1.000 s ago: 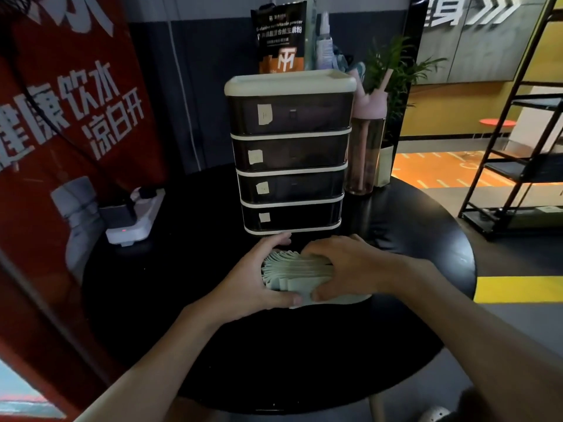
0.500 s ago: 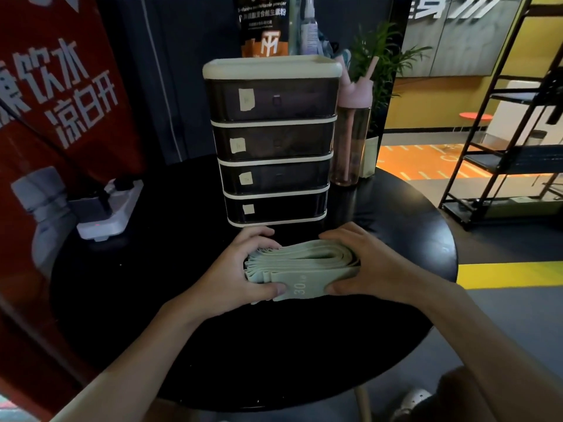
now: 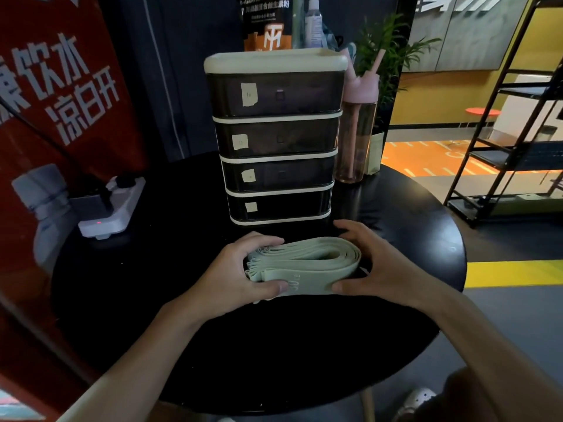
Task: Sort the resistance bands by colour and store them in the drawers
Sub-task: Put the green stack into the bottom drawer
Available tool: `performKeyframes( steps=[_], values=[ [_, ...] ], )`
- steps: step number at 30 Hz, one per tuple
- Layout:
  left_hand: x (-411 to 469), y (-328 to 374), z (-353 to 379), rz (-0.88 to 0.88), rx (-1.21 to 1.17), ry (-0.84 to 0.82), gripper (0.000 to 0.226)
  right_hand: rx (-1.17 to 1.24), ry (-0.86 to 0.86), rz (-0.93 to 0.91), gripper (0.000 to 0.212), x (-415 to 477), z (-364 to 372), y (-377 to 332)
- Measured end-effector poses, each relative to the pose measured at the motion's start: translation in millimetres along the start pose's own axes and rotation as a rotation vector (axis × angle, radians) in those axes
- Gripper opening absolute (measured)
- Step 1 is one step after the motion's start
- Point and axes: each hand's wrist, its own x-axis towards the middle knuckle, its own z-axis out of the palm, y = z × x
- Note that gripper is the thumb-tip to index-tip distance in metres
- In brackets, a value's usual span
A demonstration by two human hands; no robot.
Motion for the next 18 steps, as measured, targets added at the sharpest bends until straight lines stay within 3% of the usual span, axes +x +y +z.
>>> performKeyframes(
  steps=[8,14,18],
  values=[
    [-3,-6,-7,0.030,0.120,-0.078,0.081,0.032,0.058,-0.022,0.094,-2,12,5],
    [-5,-2,-5,0.017,0.051,-0.035,0.067,-0.040,0.060,-0.044,0.079,-4,16,3],
    [-6,-4,-6,0.010,0.073,-0.026,0.074,-0.110,0.042,-0.019,0.092,-6,20,4]
  ],
)
